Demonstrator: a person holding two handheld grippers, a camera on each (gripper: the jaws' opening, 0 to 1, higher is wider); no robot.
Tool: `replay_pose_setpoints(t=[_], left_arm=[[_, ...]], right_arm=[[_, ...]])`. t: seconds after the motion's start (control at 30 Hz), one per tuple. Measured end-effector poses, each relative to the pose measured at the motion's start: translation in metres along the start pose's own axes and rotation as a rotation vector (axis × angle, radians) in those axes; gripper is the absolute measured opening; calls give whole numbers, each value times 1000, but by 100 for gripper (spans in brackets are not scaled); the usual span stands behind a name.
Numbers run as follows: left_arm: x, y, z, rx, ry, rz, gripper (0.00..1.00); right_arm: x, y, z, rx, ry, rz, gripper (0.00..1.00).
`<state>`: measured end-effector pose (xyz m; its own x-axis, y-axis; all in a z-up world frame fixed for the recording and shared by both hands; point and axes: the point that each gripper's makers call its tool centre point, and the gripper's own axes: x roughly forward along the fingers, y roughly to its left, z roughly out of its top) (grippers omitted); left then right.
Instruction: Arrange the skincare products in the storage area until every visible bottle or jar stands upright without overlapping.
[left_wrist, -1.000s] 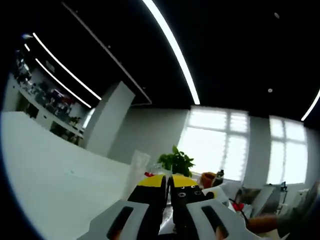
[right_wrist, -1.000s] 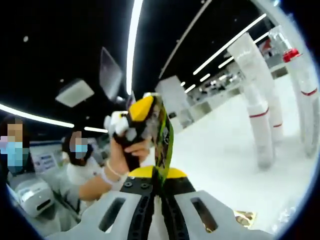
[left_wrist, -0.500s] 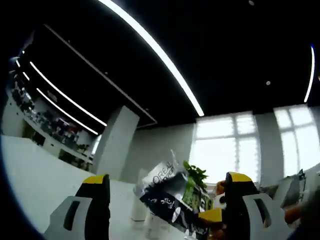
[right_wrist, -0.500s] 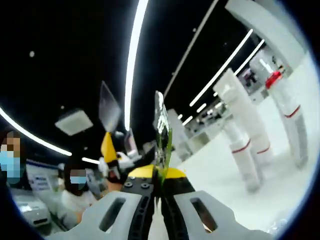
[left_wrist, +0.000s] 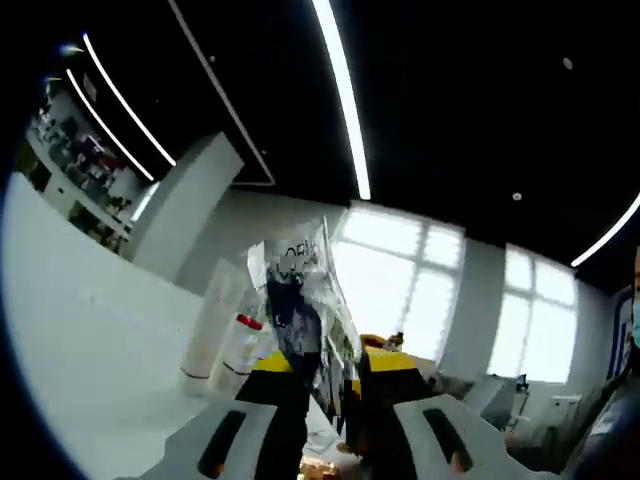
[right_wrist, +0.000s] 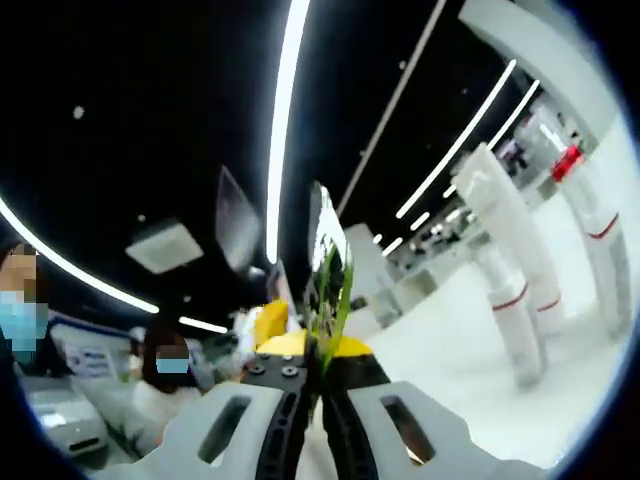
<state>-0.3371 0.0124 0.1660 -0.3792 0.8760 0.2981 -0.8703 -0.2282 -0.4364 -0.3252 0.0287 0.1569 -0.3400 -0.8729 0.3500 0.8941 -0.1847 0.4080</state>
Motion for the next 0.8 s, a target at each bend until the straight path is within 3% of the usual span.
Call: replay_pose_setpoints(t=[0.1,0.27,0.5,0.63,0.8], left_arm=[[-3,-6,2,-101,2,-35,5],[-8,-9,3,-140,29,-50,3],[-21,-3,15,-232,30,-79,3],[-24,1,8,-211,70,-51,3],[-24,0,1,-222,130,-57,3]], right_arm=[[1,1,-2,-15,7,-2,2],[2,-2,-3,-6,19,-12,6],[-5,-16,22,10,-85,-62,16],[-10,-22,34,39,-143,-76,24],[-7,-24,30,22,-99,-87,25]])
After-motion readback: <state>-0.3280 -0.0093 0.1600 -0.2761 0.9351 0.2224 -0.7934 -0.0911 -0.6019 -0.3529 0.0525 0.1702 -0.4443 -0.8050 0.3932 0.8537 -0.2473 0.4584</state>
